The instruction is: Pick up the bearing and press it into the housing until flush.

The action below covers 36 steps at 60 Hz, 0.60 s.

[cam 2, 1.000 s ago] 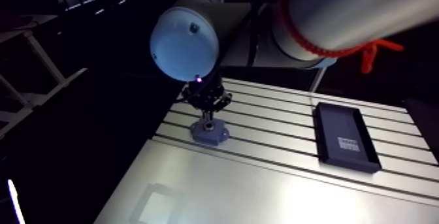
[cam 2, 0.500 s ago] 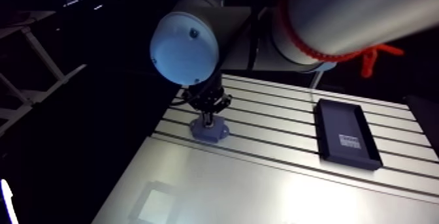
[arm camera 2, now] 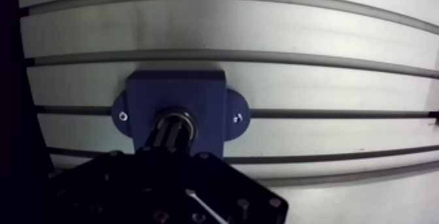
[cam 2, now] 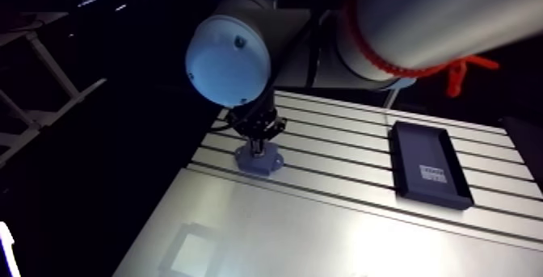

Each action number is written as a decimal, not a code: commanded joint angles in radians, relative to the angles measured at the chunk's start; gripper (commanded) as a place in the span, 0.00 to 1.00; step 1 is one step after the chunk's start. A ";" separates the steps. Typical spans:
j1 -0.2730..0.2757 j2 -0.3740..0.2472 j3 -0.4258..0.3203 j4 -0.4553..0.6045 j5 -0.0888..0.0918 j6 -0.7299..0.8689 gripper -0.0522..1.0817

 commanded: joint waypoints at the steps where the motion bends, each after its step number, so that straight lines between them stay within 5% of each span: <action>1: 0.000 0.001 0.002 0.000 0.000 0.001 0.98; 36: 0.000 0.007 0.003 0.000 0.000 0.000 0.98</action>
